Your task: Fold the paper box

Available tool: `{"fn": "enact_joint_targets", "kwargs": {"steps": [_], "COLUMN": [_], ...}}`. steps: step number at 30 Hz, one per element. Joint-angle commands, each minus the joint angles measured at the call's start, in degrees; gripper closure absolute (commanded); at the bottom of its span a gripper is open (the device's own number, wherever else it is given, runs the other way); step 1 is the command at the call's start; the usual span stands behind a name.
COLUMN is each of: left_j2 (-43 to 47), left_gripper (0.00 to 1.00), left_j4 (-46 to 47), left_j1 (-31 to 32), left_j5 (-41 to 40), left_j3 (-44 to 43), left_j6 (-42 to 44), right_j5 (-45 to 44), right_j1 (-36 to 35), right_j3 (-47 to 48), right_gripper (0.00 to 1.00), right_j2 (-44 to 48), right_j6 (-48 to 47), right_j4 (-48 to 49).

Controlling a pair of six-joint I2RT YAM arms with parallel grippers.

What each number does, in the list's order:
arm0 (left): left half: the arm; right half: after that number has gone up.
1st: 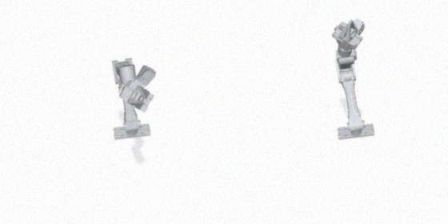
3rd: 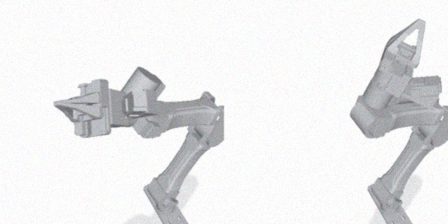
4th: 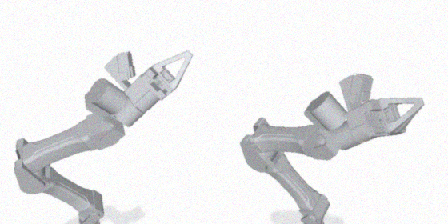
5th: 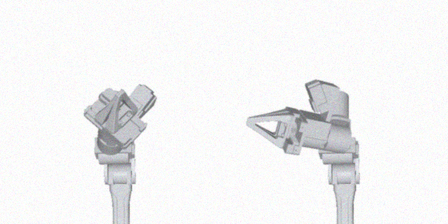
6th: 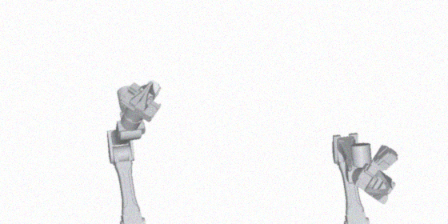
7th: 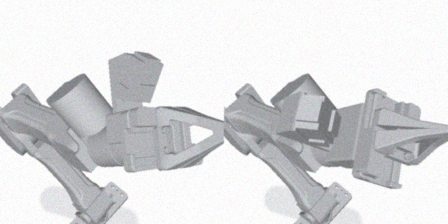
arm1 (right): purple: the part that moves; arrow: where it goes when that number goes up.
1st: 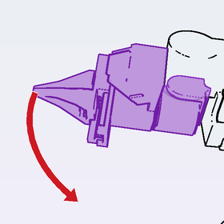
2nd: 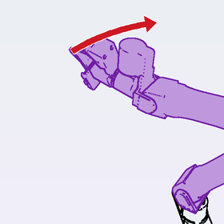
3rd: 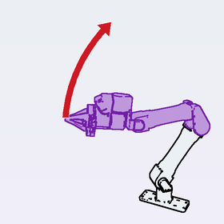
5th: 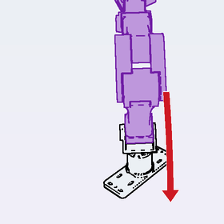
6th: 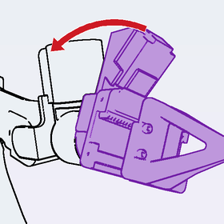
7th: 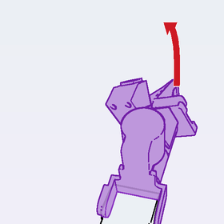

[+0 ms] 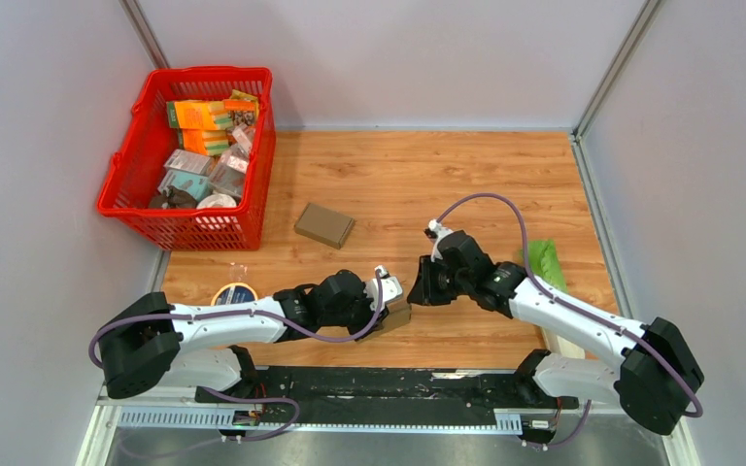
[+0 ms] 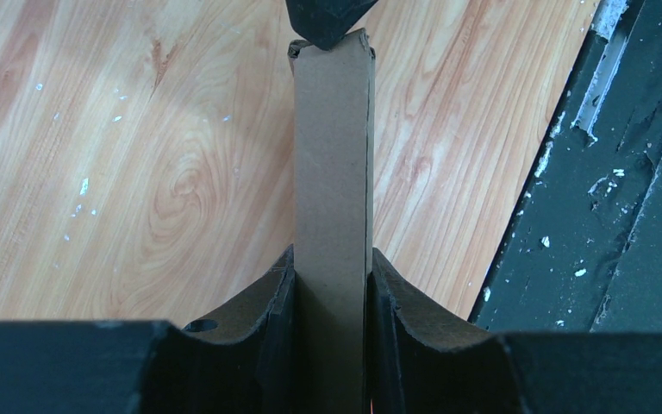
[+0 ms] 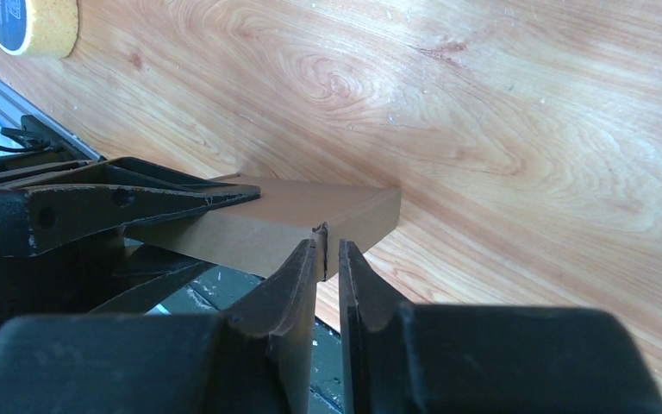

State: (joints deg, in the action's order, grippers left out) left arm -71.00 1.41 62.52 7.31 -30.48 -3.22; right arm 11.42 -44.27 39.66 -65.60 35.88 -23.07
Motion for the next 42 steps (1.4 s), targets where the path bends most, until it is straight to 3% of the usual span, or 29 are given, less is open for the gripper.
{"fn": "enact_joint_targets", "kwargs": {"steps": [1, 10, 13, 17, 21, 24, 27, 29, 32, 36, 42], "left_j2": [-0.8, -0.8, -0.54, -0.1, 1.04, 2.71, 5.17, 6.22, 5.7, 3.94, 2.54], "left_gripper": [0.78, 0.79, 0.78, 0.77, 0.74, 0.62, 0.55, 0.54, 0.57, 0.59, 0.62], "left_j4": [-1.59, -0.19, 0.52, 0.96, 0.7, 1.31, 0.35, 0.09, -0.97, 0.17, 2.19], "left_j1": [0.32, 0.32, 0.23, 0.32, 0.23, 0.32, 0.23, 0.32, 0.23, 0.23, 0.32], "left_j5": [1.83, 1.48, 1.04, 0.16, -0.98, -0.81, -0.63, -1.33, -1.16, -0.37, -1.16], "left_j3": [0.51, 0.77, 1.21, 1.56, 1.74, 2.27, 1.83, 1.83, 1.3, 1.21, 2.44], "left_j6": [-0.82, -0.91, -1.35, -1.78, -2.14, -3.1, -3.54, -3.46, -2.93, -3.02, -3.02], "right_j5": [-3.24, -10.35, -16.68, -32.29, -40.23, -46.3, -48.16, -49.12, -47.73, -45.09, -43.77], "right_j1": [-1.69, -6.08, -9.86, -16.27, -21.36, -24.01, -24.11, -23.93, -21.22, -20.77, -20.94], "right_j3": [-1.52, -6.43, -10.12, -19.51, -27.0, -29.63, -28.24, -26.31, -15.6, -8.99, -10.04], "right_gripper": [0.83, 0.84, 0.84, 0.83, 0.87, 0.87, 0.8, 0.65, 0.5, 0.45, 0.45], "right_j2": [-0.75, 0.38, 1.62, 5.39, 11.7, 15.66, 18.22, 18.32, 16.48, 16.12, 13.41], "right_j6": [-2.91, -3.71, -1.78, 4.19, 8.06, 7.8, 7.1, 6.05, 7.45, 6.14, -0.98], "right_j4": [-2.42, 1.79, 7.06, 19.34, 24.48, 23.25, 18.69, 17.28, 3.62, 2.14, 14.18]}}
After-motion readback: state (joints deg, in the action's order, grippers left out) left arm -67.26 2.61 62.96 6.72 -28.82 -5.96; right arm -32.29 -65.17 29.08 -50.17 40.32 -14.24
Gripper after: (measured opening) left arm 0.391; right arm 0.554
